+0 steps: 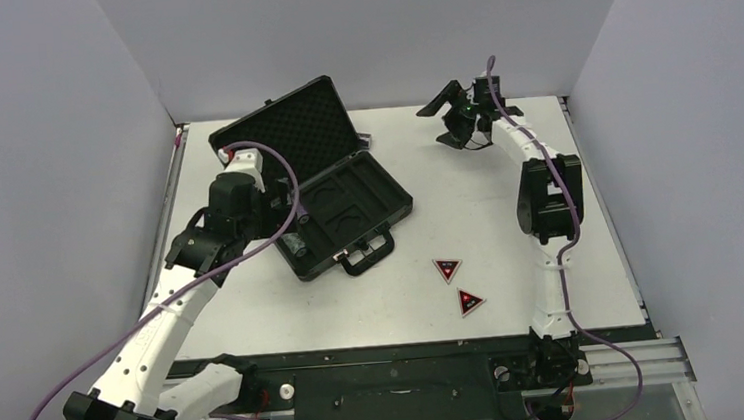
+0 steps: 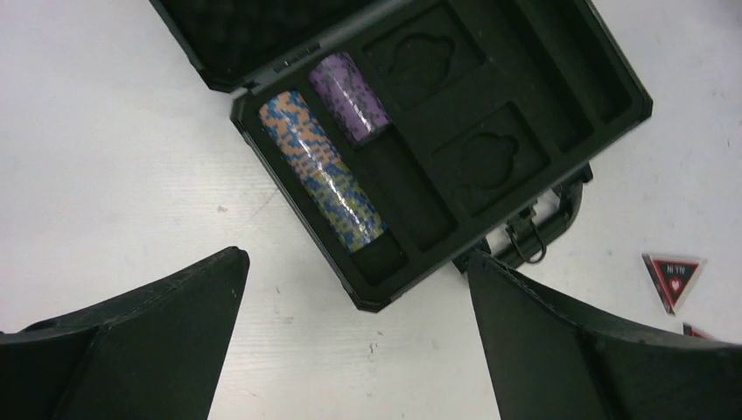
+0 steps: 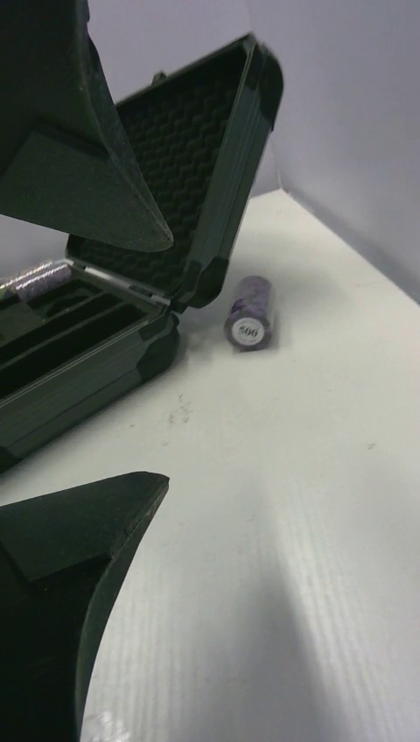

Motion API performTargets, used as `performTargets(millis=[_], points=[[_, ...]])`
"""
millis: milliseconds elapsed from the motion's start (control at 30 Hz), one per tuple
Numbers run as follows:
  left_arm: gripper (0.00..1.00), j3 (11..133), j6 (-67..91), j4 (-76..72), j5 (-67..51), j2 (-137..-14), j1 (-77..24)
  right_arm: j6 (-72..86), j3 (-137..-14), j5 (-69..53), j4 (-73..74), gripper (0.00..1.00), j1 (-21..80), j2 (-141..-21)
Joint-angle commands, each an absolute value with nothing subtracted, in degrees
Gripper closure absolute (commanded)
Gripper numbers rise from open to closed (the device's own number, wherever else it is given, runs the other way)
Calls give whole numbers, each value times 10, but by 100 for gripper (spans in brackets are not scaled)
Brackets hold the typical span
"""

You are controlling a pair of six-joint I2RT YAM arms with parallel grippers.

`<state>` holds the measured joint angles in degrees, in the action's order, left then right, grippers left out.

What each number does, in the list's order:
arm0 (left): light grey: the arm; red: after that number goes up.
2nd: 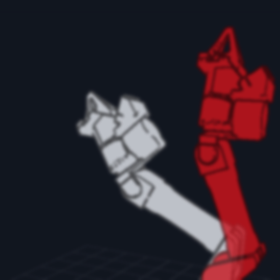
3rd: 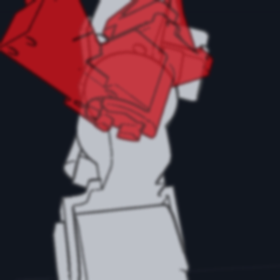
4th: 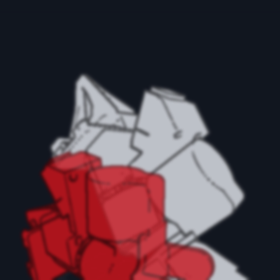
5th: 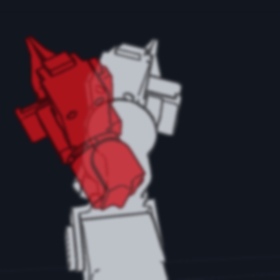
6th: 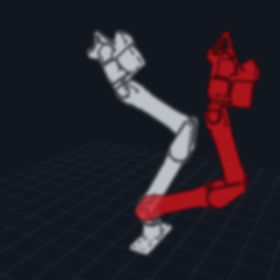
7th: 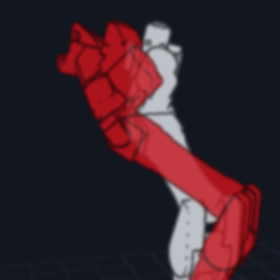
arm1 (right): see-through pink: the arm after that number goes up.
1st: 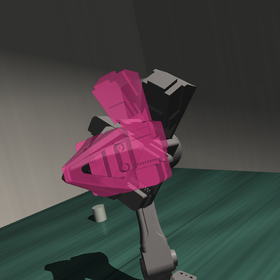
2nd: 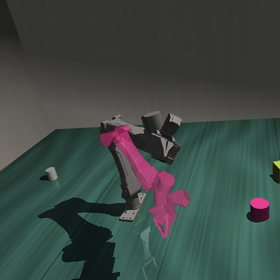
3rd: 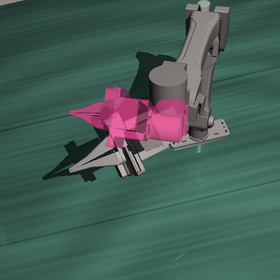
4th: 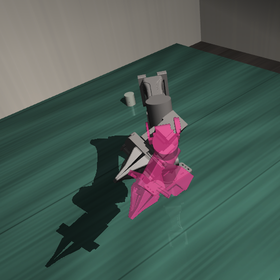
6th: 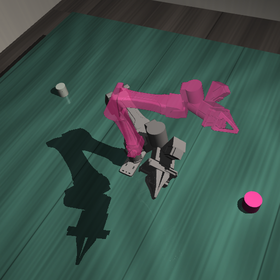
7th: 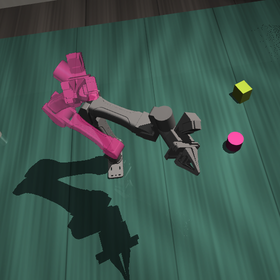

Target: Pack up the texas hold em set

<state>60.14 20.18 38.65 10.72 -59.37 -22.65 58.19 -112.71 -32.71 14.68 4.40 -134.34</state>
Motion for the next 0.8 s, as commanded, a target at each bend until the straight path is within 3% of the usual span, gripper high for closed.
performTargets(millis=[0, 300, 533, 767], points=[[4, 653, 218, 344, 189, -618, -222, 489, -1095, -244, 221, 8, 62, -1260], [3, 692, 229, 283, 201, -686, -223, 466, -1230, -186, 290, 8, 108, -1324], [3, 675, 245, 264, 179, -680, -225, 765, -1213, -254, 83, 8, 126, -1396], [3, 626, 262, 273, 171, -651, -226, 1031, -1248, -227, -36, 8, 171, -1473]])
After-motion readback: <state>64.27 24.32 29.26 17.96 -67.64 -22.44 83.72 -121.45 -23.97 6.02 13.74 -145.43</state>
